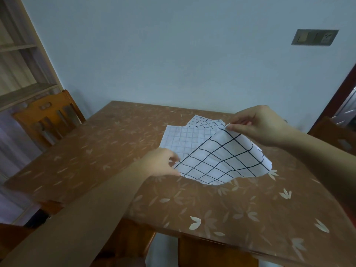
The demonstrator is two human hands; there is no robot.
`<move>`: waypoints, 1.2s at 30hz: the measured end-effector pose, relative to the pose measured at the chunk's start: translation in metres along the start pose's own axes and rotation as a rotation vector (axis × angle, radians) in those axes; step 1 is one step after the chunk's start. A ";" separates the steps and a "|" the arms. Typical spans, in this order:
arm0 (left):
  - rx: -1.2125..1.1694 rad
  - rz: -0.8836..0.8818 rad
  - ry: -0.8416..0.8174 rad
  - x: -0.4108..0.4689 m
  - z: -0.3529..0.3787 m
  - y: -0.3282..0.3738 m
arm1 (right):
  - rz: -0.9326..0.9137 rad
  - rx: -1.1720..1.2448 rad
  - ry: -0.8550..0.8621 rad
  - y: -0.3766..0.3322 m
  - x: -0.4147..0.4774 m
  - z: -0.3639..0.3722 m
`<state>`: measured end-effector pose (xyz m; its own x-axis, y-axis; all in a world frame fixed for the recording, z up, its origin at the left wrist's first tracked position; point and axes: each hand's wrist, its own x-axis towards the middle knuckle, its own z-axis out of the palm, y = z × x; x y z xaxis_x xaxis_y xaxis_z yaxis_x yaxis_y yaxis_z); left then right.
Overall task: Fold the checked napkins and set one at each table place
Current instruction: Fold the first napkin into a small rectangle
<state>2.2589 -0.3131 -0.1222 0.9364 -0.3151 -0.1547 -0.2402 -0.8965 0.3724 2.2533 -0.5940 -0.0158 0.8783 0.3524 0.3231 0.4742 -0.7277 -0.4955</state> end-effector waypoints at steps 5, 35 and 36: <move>-0.509 0.131 0.044 0.007 -0.015 0.061 | -0.055 0.004 -0.045 -0.019 0.004 0.008; -0.750 0.000 0.118 0.015 -0.009 0.076 | 0.236 0.293 -0.257 -0.024 0.020 0.012; -0.745 0.004 0.108 0.015 -0.009 0.077 | 0.253 0.272 -0.283 -0.024 0.021 0.014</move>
<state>2.2564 -0.3842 -0.0871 0.9649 -0.2512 -0.0761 -0.0424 -0.4353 0.8993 2.2608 -0.5609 -0.0080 0.9324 0.3579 -0.0493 0.2083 -0.6439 -0.7362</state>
